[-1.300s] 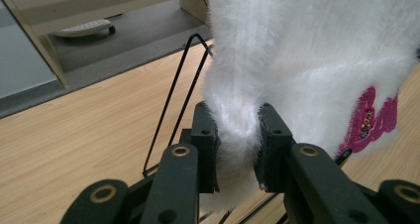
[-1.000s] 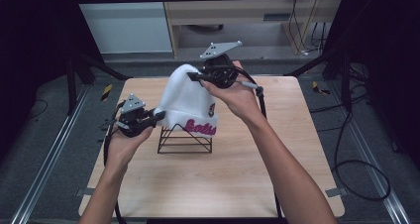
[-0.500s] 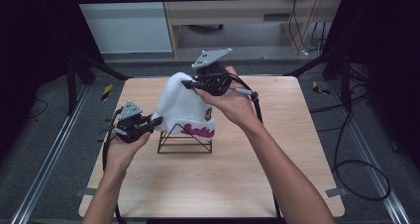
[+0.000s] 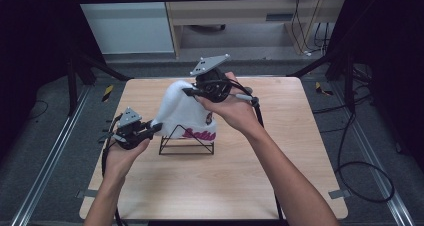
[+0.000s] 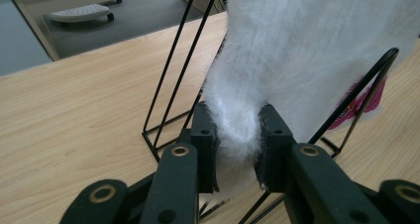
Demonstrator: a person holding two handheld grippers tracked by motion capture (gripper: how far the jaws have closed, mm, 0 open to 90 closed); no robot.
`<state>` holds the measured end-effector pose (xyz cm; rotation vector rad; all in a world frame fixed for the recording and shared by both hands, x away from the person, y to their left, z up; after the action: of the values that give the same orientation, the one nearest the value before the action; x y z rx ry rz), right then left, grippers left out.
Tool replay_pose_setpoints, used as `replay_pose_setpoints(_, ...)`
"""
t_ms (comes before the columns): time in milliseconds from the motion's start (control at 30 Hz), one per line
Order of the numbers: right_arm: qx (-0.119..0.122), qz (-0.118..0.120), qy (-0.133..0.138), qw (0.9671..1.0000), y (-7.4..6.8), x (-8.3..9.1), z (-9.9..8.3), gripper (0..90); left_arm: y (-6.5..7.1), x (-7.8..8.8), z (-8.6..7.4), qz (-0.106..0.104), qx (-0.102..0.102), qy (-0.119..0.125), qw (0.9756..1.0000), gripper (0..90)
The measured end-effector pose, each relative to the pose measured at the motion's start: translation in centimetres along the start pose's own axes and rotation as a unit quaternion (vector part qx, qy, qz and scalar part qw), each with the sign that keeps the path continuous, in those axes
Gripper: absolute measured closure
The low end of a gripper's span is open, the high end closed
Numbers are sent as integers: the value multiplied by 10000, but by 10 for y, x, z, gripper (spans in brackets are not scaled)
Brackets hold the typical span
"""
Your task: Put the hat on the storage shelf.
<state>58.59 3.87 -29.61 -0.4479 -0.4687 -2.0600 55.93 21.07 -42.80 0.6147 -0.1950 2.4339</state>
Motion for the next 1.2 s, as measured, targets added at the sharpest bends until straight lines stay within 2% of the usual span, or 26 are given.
replay_pose_setpoints(633, -58, 140, -362, 9992, -9, -16, -24, 826, -5, -6, -29, -39, 158, -117, 9998, 730)
replay_pose_setpoints(1200, -48, 245, -561, 9981, -18, -30, -32, 824, -9, -10, -47, -97, 232, -297, 9992, 715)
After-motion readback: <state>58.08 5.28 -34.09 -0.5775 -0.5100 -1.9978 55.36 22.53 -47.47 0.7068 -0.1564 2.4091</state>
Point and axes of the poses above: each handheld gripper's, and its own axes: x roughly backward along the jaws, z roughly out of its top, y roughly to its right, the point moved 8 cm from there along -x, roughly forward along the jaws
